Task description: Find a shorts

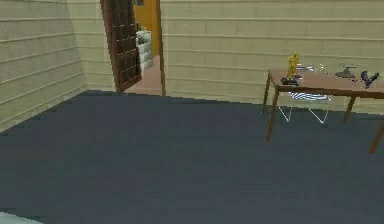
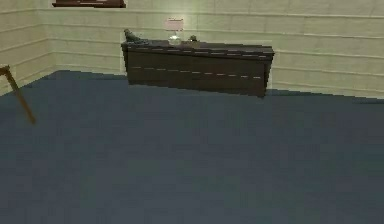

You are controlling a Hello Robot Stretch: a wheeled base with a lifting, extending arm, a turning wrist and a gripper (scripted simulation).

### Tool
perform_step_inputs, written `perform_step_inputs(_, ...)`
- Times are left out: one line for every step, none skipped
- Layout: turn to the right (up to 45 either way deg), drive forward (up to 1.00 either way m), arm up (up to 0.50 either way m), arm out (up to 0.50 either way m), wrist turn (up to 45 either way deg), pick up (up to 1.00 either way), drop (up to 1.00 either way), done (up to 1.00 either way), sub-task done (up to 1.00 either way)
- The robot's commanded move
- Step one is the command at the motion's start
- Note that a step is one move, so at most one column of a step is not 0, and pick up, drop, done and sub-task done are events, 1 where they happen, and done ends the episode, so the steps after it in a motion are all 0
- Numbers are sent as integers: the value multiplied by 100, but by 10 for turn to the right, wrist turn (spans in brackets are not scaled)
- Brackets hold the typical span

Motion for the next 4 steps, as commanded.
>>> perform_step_inputs(0, 20, 0, 0, 0, 0, 0, 0, 0)
perform_step_inputs(-150, 0, 0, 0, 0, 0, 0, 0, 0)
perform_step_inputs(0, 100, 0, 0, 0, 0, 0, 0, 0)
perform_step_inputs(0, 100, 0, 0, 0, 0, 0, 0, 0)
